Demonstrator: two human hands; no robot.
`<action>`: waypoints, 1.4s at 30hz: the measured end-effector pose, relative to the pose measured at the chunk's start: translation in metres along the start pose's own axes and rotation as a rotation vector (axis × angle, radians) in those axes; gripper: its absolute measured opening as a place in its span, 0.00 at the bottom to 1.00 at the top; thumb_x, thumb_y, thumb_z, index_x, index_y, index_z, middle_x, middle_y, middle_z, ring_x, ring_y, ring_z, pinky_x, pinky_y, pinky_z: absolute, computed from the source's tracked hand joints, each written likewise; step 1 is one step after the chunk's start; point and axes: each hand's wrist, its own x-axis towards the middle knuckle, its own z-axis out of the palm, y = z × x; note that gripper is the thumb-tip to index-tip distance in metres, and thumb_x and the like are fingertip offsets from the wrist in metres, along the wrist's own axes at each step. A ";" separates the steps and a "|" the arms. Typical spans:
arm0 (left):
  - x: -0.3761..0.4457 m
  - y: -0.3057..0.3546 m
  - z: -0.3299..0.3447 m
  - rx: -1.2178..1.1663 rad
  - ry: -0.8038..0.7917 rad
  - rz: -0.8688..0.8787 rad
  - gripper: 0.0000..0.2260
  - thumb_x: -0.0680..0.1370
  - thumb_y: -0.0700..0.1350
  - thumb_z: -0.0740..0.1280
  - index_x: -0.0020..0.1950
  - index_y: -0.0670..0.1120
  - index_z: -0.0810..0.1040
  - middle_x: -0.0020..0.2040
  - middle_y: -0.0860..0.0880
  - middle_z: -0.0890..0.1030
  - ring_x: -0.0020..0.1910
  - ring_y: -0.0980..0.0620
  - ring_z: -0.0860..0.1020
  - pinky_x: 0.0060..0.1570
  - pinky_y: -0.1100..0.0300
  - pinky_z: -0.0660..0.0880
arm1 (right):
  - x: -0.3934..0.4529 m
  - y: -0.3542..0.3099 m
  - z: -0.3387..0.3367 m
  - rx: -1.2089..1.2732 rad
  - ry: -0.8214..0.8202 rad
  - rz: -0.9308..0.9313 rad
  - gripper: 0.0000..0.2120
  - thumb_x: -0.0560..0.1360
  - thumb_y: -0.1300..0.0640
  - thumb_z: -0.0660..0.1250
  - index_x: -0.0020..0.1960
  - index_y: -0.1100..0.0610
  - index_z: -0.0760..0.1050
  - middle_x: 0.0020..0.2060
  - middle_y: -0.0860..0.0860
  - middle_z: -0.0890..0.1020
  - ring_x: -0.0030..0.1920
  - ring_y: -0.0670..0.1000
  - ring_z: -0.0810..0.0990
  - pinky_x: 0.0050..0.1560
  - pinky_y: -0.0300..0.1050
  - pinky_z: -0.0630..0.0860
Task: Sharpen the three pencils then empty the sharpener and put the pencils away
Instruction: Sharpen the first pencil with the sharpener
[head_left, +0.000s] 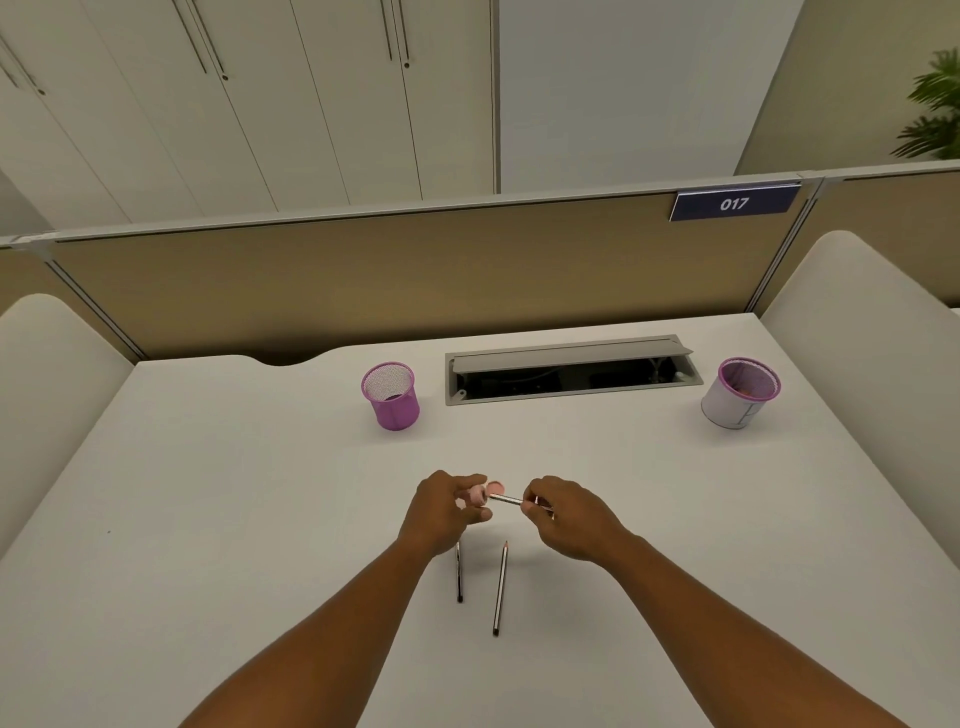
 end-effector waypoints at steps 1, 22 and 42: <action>0.001 -0.002 -0.001 0.016 -0.016 -0.013 0.21 0.70 0.44 0.77 0.62 0.48 0.81 0.49 0.52 0.78 0.51 0.55 0.77 0.48 0.75 0.67 | 0.000 0.002 0.000 -0.025 0.009 -0.020 0.08 0.79 0.49 0.59 0.51 0.50 0.75 0.44 0.45 0.75 0.44 0.49 0.74 0.43 0.43 0.70; 0.010 0.003 -0.008 -0.941 -0.061 -0.268 0.18 0.76 0.45 0.71 0.61 0.36 0.77 0.53 0.40 0.84 0.56 0.45 0.82 0.62 0.56 0.75 | 0.000 -0.018 -0.002 -0.168 0.249 0.067 0.14 0.80 0.51 0.56 0.45 0.54 0.78 0.36 0.47 0.77 0.38 0.52 0.73 0.33 0.43 0.61; 0.019 0.035 -0.006 -1.068 0.015 -0.410 0.16 0.75 0.54 0.69 0.54 0.42 0.80 0.49 0.43 0.85 0.49 0.47 0.84 0.45 0.58 0.81 | 0.014 -0.055 -0.023 0.221 0.099 0.334 0.15 0.79 0.54 0.59 0.39 0.60 0.77 0.32 0.52 0.75 0.32 0.52 0.71 0.31 0.42 0.64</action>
